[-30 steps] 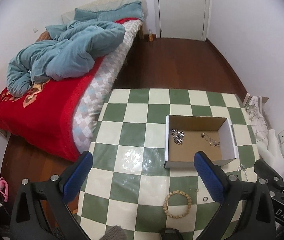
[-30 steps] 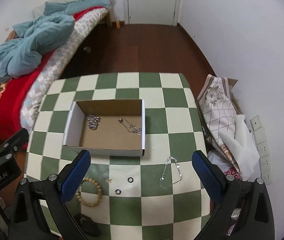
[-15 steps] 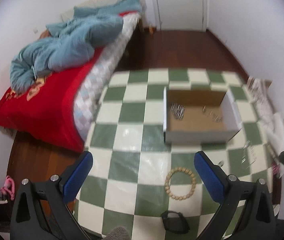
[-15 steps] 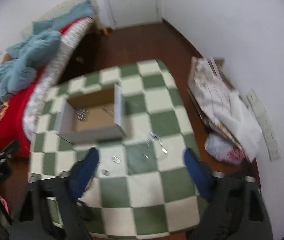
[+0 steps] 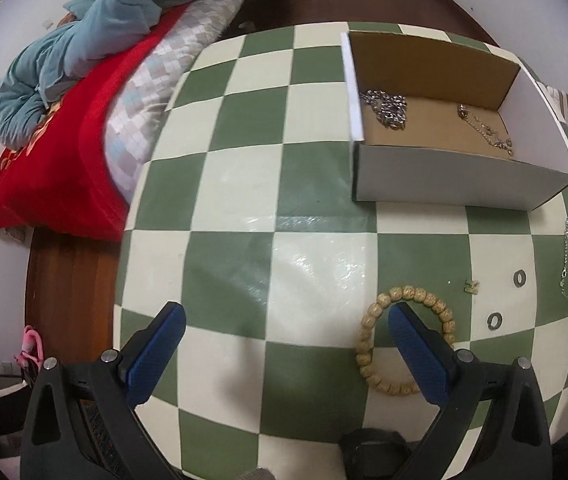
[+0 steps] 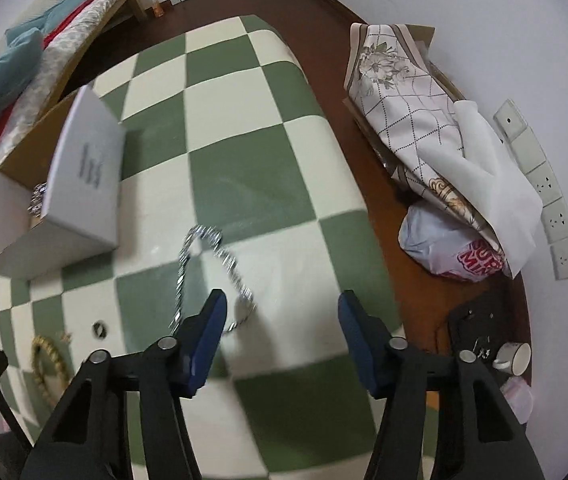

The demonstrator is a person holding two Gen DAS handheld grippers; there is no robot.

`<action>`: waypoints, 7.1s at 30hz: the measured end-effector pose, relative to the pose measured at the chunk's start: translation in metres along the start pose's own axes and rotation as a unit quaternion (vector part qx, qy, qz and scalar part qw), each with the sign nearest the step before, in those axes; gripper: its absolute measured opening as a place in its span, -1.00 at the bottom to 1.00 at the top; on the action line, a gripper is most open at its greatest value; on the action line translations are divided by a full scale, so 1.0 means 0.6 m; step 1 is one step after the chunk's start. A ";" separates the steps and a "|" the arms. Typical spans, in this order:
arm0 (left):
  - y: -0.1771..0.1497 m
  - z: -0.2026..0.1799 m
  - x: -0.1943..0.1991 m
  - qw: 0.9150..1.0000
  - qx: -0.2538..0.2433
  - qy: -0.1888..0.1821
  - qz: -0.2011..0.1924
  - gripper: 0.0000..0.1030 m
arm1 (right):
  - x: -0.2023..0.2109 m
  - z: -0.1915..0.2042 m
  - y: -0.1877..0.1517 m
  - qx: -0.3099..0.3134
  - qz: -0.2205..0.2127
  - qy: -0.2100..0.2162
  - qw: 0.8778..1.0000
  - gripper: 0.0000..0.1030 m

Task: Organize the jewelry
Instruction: 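Grasp the silver link bracelet with the right tool, then grasp a black ring with the left tool while the right tool holds the bracelet, then carry the black ring and silver bracelet into the white box and open both tools, then lift both open tools out of the box, then grasp the wooden bead bracelet with the left tool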

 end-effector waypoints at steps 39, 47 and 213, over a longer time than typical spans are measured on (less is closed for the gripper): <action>-0.041 -0.265 0.035 0.978 -0.161 -0.132 0.010 -0.45 | 0.006 -0.016 -0.087 0.033 0.006 0.017 0.999 -1.00; -0.039 -0.267 0.040 0.979 -0.155 -0.132 -0.001 -0.81 | 0.016 -0.015 -0.083 0.021 -0.005 0.039 0.999 -1.00; -0.034 -0.034 -0.033 0.993 -0.027 -0.118 -0.017 0.62 | 0.034 0.205 -0.096 0.129 -0.051 0.064 0.988 0.30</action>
Point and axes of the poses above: each gripper's, at about its wrist camera, not at the fingertips, and x roughly against the way its jaws point, z to its left, y to its top, the point moved 5 cm from there along -x, roughly the way its jaws point, and after that the axes turned 4 degrees about y, right-handed, at the moved point
